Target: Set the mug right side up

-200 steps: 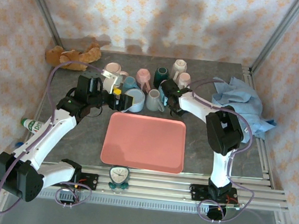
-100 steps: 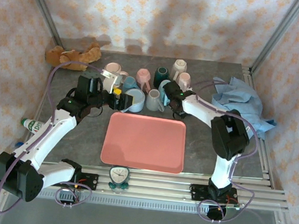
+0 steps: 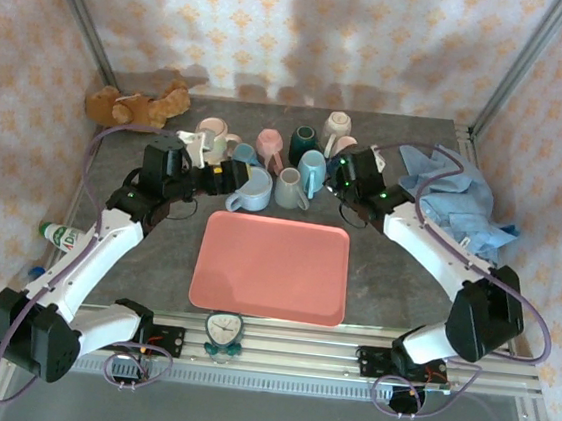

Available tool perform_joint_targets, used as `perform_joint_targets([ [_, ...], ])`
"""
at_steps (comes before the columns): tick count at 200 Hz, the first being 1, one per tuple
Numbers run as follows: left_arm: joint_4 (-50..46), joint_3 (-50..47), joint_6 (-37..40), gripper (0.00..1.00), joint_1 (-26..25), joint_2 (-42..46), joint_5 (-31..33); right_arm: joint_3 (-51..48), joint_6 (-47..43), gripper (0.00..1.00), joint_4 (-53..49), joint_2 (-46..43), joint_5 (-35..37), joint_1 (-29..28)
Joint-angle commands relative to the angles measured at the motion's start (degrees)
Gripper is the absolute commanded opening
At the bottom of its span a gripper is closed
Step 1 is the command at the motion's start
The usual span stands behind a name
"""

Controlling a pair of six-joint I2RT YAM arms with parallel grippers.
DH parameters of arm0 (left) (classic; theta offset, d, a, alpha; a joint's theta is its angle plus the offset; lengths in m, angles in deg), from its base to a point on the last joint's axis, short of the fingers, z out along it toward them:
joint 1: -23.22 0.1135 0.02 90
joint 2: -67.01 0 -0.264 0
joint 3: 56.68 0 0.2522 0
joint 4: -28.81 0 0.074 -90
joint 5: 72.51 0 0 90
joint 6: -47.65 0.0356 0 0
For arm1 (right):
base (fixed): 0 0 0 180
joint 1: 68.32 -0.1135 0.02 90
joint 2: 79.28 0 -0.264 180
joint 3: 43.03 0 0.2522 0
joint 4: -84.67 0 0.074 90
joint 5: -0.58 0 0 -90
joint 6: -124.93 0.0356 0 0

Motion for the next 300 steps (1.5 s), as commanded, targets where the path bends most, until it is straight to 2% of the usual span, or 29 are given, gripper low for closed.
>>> perform_joint_targets([
  [1,6.25,-0.58,-14.98,0.86,-0.29,2.14,0.58,1.10,-3.76,0.00,10.74,-3.88,-7.49,0.07],
  [20,12.39,-2.21,-25.19,0.86,-0.37,2.29,-0.62,3.19,-4.44,0.00,12.83,-4.16,-12.81,0.09],
  [47,22.27,-5.82,-39.86,0.85,-0.64,3.48,1.09,4.20,-1.82,0.00,18.82,-3.79,-19.20,0.09],
  [80,23.46,-5.62,-48.51,0.81,-1.62,4.67,4.33,5.52,3.28,0.00,25.87,-2.56,-23.52,-0.24],
  [111,28.44,-7.05,-55.68,0.76,-3.50,5.04,8.14,6.53,6.59,0.00,31.71,-2.11,-23.41,-1.48],
  [154,35.54,-6.96,-60.06,0.68,-5.79,2.22,9.78,5.87,11.00,0.00,40.77,-1.67,-21.68,-3.46],
  [168,38.10,-6.73,-61.26,0.62,-6.49,1.12,10.63,5.65,11.18,0.00,41.94,-1.66,-21.27,-3.91],
  [230,44.30,-3.28,-62.91,0.53,-9.95,-4.85,11.13,4.55,13.58,0.00,44.09,-2.01,-22.52,-4.06],
  [300,46.88,-2.90,-63.71,0.53,-13.12,-6.36,15.40,5.11,13.60,0.00,42.01,-2.11,-22.74,-4.09],
])
